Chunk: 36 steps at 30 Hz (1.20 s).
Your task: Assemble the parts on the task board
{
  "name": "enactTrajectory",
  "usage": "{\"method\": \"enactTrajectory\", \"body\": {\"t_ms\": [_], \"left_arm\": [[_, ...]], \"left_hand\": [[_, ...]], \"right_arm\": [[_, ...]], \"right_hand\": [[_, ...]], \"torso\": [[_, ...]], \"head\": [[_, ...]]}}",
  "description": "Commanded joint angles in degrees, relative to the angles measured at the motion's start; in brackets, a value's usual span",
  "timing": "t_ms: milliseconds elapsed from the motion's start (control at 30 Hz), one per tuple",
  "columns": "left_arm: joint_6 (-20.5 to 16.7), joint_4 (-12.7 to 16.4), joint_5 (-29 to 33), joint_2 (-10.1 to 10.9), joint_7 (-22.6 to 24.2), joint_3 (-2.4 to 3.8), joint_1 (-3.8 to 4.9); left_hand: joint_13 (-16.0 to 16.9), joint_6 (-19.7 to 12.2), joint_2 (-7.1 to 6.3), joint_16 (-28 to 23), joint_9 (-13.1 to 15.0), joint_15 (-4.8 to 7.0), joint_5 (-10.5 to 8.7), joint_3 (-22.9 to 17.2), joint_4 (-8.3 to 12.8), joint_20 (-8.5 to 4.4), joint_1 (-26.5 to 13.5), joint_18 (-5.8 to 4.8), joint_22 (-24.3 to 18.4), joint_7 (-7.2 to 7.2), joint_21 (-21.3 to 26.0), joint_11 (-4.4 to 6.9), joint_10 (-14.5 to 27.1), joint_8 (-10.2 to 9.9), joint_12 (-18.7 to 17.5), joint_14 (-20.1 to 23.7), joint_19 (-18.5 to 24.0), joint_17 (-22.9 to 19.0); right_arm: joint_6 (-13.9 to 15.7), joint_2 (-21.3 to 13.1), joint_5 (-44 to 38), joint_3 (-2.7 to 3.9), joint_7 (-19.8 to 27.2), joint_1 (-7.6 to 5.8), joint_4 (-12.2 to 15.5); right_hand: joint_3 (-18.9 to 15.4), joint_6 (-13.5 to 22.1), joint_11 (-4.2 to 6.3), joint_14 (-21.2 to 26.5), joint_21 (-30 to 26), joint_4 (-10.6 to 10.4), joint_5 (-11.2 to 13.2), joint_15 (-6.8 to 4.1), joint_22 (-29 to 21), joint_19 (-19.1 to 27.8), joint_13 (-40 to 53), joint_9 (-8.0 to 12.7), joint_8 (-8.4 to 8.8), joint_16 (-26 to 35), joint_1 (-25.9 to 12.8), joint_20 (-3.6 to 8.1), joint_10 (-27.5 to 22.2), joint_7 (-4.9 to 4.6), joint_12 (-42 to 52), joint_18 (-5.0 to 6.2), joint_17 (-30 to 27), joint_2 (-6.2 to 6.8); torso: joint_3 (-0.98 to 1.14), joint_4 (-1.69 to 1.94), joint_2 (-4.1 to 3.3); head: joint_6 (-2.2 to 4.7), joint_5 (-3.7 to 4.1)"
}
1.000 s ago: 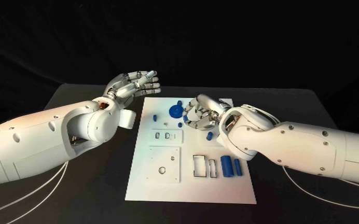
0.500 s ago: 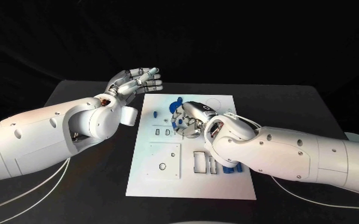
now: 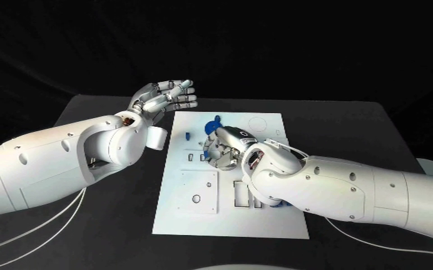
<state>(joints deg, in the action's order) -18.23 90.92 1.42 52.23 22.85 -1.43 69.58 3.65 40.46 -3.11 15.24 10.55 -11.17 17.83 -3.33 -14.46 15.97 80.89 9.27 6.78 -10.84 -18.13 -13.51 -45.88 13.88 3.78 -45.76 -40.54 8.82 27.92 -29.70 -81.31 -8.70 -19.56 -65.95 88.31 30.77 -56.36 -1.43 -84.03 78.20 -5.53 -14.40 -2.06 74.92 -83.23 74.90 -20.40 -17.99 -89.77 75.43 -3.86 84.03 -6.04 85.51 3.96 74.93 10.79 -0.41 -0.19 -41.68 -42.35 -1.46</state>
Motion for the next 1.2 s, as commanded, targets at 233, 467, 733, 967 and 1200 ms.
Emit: {"method": "enactTrajectory", "body": {"t_ms": [233,467,733,967,1200], "left_arm": [[1.02,0.19,-0.06,-0.04,0.04,0.03,0.02],[1.16,0.17,-0.09,-0.01,-0.09,0.03,0.02],[1.25,0.13,-0.13,0.00,-0.21,0.02,0.02],[1.31,0.09,-0.19,0.03,-0.28,0.02,0.02],[1.38,0.07,-0.21,0.05,-0.36,0.01,0.02]], "left_hand": [[-0.08,-0.39,0.28,-0.34,0.10,0.02,-0.21,0.26,-0.04,0.20,0.16,0.15,-0.10,-4.57,0.29,-0.03,0.34,0.37,-0.18,0.50,0.39,0.03],[-0.09,-0.41,0.30,-0.41,0.11,0.01,-0.24,0.33,-0.05,0.20,0.21,0.13,-0.13,-4.57,0.30,-0.04,0.51,0.40,-0.18,0.58,0.41,0.03],[-0.09,-0.41,0.30,-0.41,0.11,0.01,-0.24,0.33,-0.05,0.20,0.21,0.13,-0.13,-4.57,0.30,-0.04,0.51,0.40,-0.18,0.58,0.41,0.03],[-0.09,-0.41,0.30,-0.41,0.11,0.01,-0.24,0.33,-0.05,0.20,0.21,0.13,-0.13,-4.57,0.30,-0.04,0.51,0.40,-0.18,0.58,0.41,0.03],[-0.10,-0.45,0.32,-0.48,0.12,-0.01,-0.26,0.40,-0.07,0.20,0.23,0.12,-0.17,-4.58,0.31,-0.05,0.68,0.43,-0.20,0.65,0.43,0.04]], "right_arm": [[-0.44,0.53,-2.44,-0.05,-1.45,0.35,-0.50],[0.68,0.58,-4.48,-0.07,-2.21,0.56,-0.34],[0.64,0.70,-5.57,-0.08,-2.56,0.86,-0.56],[0.86,0.61,-6.31,-0.09,-2.98,1.00,-0.69],[0.84,0.47,-6.85,-0.10,-3.22,1.05,-0.78]], "right_hand": [[0.07,-0.23,0.02,-5.97,-0.14,-0.32,1.08,-0.27,5.70,-0.35,8.42,-2.78,-0.03,-0.23,-1.45,0.04,1.03,0.17,-0.21,-0.71,15.07,0.57],[-0.36,-0.23,0.05,-5.97,-0.33,-0.46,2.09,-0.30,5.63,-0.30,8.24,-2.92,0.11,-0.23,-2.55,0.07,0.89,0.21,-0.36,-0.68,15.07,1.50],[-0.39,-0.17,0.06,-5.97,-0.30,-0.41,2.16,-0.30,5.67,-0.32,8.23,-2.93,0.15,-0.23,-2.58,0.07,0.89,0.22,-0.37,-0.69,15.07,1.64],[-0.37,-0.12,0.06,-5.97,-0.36,-0.35,2.13,-0.31,5.63,-0.30,8.12,-2.93,0.20,-0.23,-2.55,0.07,0.81,0.22,-0.45,-0.67,15.07,1.71],[-0.30,0.08,0.04,-5.97,-0.41,-0.25,2.02,-0.31,5.61,-0.28,8.03,-2.90,0.34,-0.23,-2.50,0.08,0.73,0.18,-0.52,-0.66,15.07,1.80]], "torso": [[-0.02,-0.01,0.00],[0.00,-0.04,0.02],[0.00,-0.02,-0.01],[-0.01,0.00,0.01],[0.03,-0.04,0.00]], "head": [[-0.33,-0.19],[-0.34,-0.18],[-0.57,-0.25],[-0.62,-0.27],[-0.69,-0.35]]}}
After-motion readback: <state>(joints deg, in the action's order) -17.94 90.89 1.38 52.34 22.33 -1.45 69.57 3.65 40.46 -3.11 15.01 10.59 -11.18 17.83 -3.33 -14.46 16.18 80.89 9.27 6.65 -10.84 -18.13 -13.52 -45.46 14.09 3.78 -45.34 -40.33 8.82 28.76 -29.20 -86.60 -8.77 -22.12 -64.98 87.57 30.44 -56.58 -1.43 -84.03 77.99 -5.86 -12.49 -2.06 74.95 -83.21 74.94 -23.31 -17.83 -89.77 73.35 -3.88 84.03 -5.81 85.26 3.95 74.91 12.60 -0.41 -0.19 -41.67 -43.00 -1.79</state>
